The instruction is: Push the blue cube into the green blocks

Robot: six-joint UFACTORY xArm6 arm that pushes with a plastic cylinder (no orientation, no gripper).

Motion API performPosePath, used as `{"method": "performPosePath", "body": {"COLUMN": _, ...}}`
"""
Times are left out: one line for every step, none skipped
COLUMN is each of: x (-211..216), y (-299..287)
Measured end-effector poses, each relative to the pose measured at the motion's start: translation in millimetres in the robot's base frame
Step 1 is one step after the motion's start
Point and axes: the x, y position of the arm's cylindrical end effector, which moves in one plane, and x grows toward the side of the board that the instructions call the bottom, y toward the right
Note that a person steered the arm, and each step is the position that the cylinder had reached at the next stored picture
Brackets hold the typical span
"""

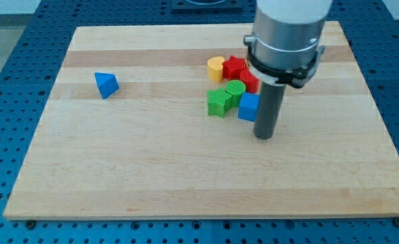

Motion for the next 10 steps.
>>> {"method": "performPosePath", "body": {"x": -9, "y": 13}}
{"method": "performPosePath", "body": {"x": -14, "y": 16}}
{"method": "performPosePath", "body": {"x": -18, "y": 16}}
{"method": "performPosePath", "body": {"x": -19, "y": 16}}
{"method": "performPosePath", "body": {"x": -19, "y": 15}}
{"method": "performPosePath", "body": {"x": -19, "y": 11}}
{"method": "performPosePath", "body": {"x": -19, "y": 7}}
{"method": "performPosePath", "body": {"x": -19, "y": 6}}
{"method": "performPosePath", "body": {"x": -19, "y": 5}}
{"method": "performPosePath", "body": {"x": -19, "y": 3}}
